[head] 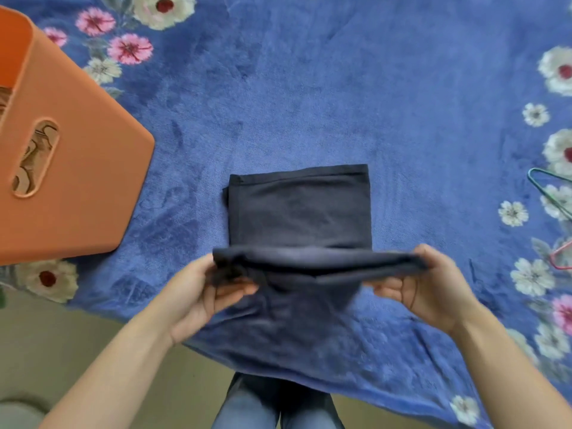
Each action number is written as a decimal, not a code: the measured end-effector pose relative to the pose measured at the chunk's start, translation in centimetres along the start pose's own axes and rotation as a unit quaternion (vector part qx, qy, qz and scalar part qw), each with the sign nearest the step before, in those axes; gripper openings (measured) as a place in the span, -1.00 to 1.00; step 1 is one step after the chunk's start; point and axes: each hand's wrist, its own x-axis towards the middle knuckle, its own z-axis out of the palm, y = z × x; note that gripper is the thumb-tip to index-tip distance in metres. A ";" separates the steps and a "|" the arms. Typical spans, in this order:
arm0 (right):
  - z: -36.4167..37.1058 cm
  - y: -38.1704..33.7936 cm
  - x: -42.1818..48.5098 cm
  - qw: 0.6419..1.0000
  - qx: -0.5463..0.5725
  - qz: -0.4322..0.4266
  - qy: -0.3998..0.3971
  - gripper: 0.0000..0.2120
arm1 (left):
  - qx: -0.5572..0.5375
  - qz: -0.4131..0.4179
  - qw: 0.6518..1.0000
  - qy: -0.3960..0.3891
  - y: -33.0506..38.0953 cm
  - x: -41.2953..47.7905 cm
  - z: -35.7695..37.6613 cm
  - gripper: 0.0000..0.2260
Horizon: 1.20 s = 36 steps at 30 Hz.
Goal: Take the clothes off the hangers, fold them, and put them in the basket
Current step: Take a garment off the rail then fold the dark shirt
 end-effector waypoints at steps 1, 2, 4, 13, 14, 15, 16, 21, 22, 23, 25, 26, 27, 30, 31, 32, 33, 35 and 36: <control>0.4 -1.0 0.6 1.000 0.024 -0.001 -0.002 -0.58 | -0.029 -0.004 0.999 0.011 1.0 0.5 0.1 -0.64; 0.8 -2.0 1.5 0.999 0.039 -0.008 -0.004 -0.66 | -0.051 0.000 0.999 0.013 2.3 1.1 0.3 -0.59; 1.8 -4.0 3.1 0.999 0.043 -0.019 0.005 -0.72 | -0.073 0.006 0.997 0.000 4.6 2.3 0.6 -0.56; 2.9 -3.4 9.0 0.860 -0.409 -0.140 0.271 -0.56 | 0.398 0.197 0.873 0.201 3.8 8.9 1.1 -0.40; 3.1 -3.0 9.0 0.867 -0.383 -0.168 0.271 -0.55 | 0.399 0.220 0.863 0.217 3.1 9.1 1.4 -0.47; 3.3 -2.6 9.1 0.875 -0.356 -0.193 0.266 -0.56 | 0.383 0.247 0.859 0.235 2.6 9.2 1.7 -0.56; 3.6 -2.3 9.0 0.876 -0.336 -0.221 0.265 -0.57 | 0.361 0.282 0.851 0.256 2.1 8.9 2.2 -0.63; 4.9 -2.3 9.9 0.823 -0.325 -0.306 0.352 -0.65 | 0.271 0.391 0.821 0.315 2.5 9.2 3.7 -0.67; 5.0 -2.4 10.5 0.816 -0.334 -0.301 0.363 -0.65 | 0.286 0.387 0.819 0.312 3.0 10.0 3.5 -0.65; 5.0 -2.7 11.1 0.814 -0.349 -0.285 0.366 -0.65 | 0.314 0.375 0.817 0.306 3.6 11.0 3.2 -0.63; 4.9 -2.8 12.0 0.814 -0.394 -0.219 0.367 -0.66 | 0.374 0.339 0.813 0.290 4.4 12.4 2.3 -0.61; 4.7 -2.7 12.3 0.815 -0.404 -0.192 0.369 -0.65 | 0.385 0.334 0.812 0.283 4.6 12.8 1.8 -0.62; 4.5 -2.6 12.4 0.820 -0.398 -0.178 0.370 -0.64 | 0.377 0.339 0.816 0.279 4.7 12.9 1.4 -0.68; 4.3 -1.7 11.1 0.840 -0.341 -0.203 0.370 -0.72 | 0.316 0.373 0.823 0.290 3.5 11.2 0.4 -0.87; 4.1 -1.0 10.4 0.839 -0.330 -0.217 0.375 -0.76 | 0.300 0.389 0.820 0.292 2.6 10.3 0.1 -0.88; 3.7 0.0 9.7 0.834 -0.325 -0.232 0.381 -0.80 | 0.295 0.403 0.816 0.292 1.5 9.4 -0.1 -0.87; 3.3 1.1 9.0 0.829 -0.323 -0.240 0.388 -0.82 | 0.297 0.412 0.812 0.289 0.2 8.5 -0.3 -0.87; 2.6 3.2 7.7 0.823 -0.328 -0.244 0.394 -0.85 | 0.300 0.410 0.814 0.283 -2.5 7.3 -0.2 -0.88; 2.4 4.2 7.2 0.821 -0.335 -0.243 0.392 -0.86 | 0.296 0.399 0.821 0.282 -3.9 7.0 0.0 -0.91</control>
